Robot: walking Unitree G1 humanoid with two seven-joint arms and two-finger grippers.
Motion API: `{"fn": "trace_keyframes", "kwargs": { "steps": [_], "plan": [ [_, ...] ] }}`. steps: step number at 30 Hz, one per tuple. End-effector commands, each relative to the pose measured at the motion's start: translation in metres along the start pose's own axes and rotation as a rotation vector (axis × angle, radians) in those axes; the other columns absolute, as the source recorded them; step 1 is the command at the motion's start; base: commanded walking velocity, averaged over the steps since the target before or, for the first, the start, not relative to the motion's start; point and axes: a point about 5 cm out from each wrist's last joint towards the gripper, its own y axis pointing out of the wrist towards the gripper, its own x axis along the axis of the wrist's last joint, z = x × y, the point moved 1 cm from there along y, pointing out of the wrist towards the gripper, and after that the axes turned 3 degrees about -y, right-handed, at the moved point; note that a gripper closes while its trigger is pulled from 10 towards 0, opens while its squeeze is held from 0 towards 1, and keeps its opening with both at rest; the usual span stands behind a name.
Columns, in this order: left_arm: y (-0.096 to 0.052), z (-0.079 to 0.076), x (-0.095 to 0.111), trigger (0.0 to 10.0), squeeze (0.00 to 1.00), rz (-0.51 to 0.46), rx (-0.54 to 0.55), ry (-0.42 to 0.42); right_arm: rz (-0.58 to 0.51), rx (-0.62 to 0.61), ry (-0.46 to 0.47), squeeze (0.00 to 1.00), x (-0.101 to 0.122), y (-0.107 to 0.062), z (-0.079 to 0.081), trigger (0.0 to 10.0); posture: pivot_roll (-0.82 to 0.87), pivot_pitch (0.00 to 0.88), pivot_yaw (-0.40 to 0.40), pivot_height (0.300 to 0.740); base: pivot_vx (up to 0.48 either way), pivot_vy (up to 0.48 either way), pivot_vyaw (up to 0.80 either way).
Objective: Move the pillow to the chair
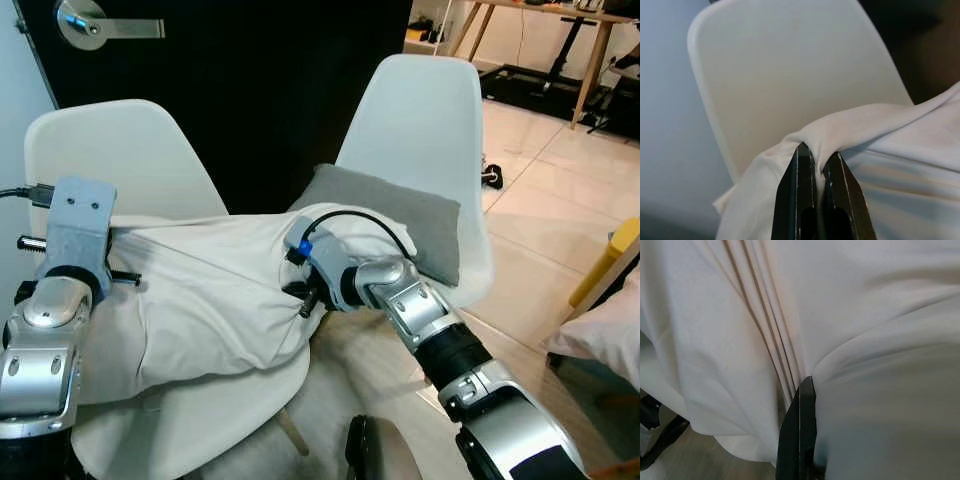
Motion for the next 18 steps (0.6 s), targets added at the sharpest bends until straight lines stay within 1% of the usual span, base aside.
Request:
{"fn": "trace_keyframes", "kwargs": {
  "steps": [1,2,3,4,5,6,8,9,10,11,12,13,14,15,16,17,18],
  "plan": [
    [-0.010,0.022,0.025,0.0,0.00,-0.094,0.152,0.040,0.070,-0.023,0.029,0.00,-0.021,0.001,-0.001,10.0,0.05,0.000,-0.084,0.364,0.000,0.000,0.00],
    [-0.013,0.020,0.021,0.0,0.00,-0.072,0.153,0.047,0.027,-0.040,0.044,0.00,-0.015,0.004,-0.002,10.0,0.05,0.000,-0.080,0.364,0.000,0.000,0.00],
    [-0.013,0.020,0.021,0.0,0.00,-0.072,0.153,0.047,0.027,-0.040,0.044,0.00,-0.015,0.004,-0.002,10.0,0.05,0.000,-0.080,0.364,0.000,0.000,0.00],
    [-0.016,0.019,0.017,0.0,0.00,-0.057,0.155,0.054,-0.003,-0.052,0.056,0.00,-0.010,0.006,-0.003,10.0,0.05,0.000,-0.079,0.364,0.000,0.000,0.00],
    [-0.020,0.022,0.010,0.0,0.00,-0.031,0.172,0.083,-0.019,-0.058,0.057,0.00,-0.007,0.008,-0.001,10.0,0.06,0.000,-0.079,0.364,0.000,0.000,0.00],
    [-0.022,0.026,0.003,0.0,0.00,-0.007,0.188,0.114,-0.023,-0.060,0.056,0.00,-0.006,0.011,0.000,10.0,0.06,0.000,-0.079,0.364,0.000,0.000,0.00],
    [-0.025,0.033,-0.018,0.0,0.00,0.061,0.212,0.172,-0.019,-0.057,0.049,0.00,-0.007,0.015,0.004,10.0,0.07,0.000,-0.081,0.364,0.000,0.000,0.00],
    [-0.025,0.033,-0.018,0.0,0.00,0.061,0.212,0.172,-0.019,-0.057,0.049,0.00,-0.007,0.015,0.004,10.0,0.07,0.000,-0.081,0.364,0.000,0.000,0.00],
    [-0.028,0.035,-0.035,0.0,0.00,0.117,0.221,0.192,-0.013,-0.049,0.047,0.00,-0.008,0.016,0.006,10.0,0.07,0.000,-0.076,0.364,0.000,0.000,0.00],
    [-0.028,0.035,-0.035,0.0,0.00,0.117,0.221,0.192,-0.013,-0.049,0.047,0.00,-0.008,0.016,0.006,10.0,0.07,0.000,-0.076,0.364,0.000,0.000,0.00],
    [-0.030,0.037,-0.049,0.0,0.00,0.165,0.233,0.218,-0.005,-0.039,0.044,0.00,-0.010,0.017,0.008,10.0,0.07,0.000,-0.076,0.364,0.000,0.000,0.00],
    [-0.030,0.037,-0.049,0.0,0.00,0.165,0.233,0.218,-0.005,-0.039,0.044,0.00,-0.010,0.017,0.008,10.0,0.07,0.000,-0.076,0.364,0.000,0.000,0.00],
    [-0.033,0.038,-0.064,0.0,0.00,0.214,0.240,0.228,0.007,-0.032,0.053,0.00,-0.013,0.017,0.009,10.0,0.07,0.000,-0.076,0.364,0.000,0.000,0.00],
    [-0.036,0.040,-0.076,0.0,0.00,0.255,0.248,0.246,0.016,-0.027,0.064,0.53,-0.015,0.016,0.008,10.0,0.07,0.000,-0.076,0.364,0.000,0.000,0.00],
    [-0.037,0.041,-0.087,0.0,0.00,0.291,0.254,0.256,0.030,-0.031,0.074,0.99,-0.019,0.013,0.006,10.0,0.06,0.000,-0.075,0.364,0.000,0.000,0.00],
    [-0.039,0.042,-0.093,0.0,0.00,0.314,0.259,0.261,0.037,-0.036,0.080,0.99,-0.021,0.012,0.003,10.0,0.06,0.000,-0.075,0.364,0.000,0.000,0.00],
    [-0.039,0.042,-0.093,0.0,0.00,0.314,0.259,0.261,0.037,-0.036,0.080,0.99,-0.021,0.012,0.003,10.0,0.06,0.000,-0.075,0.364,0.000,0.000,0.00]
  ]
}}
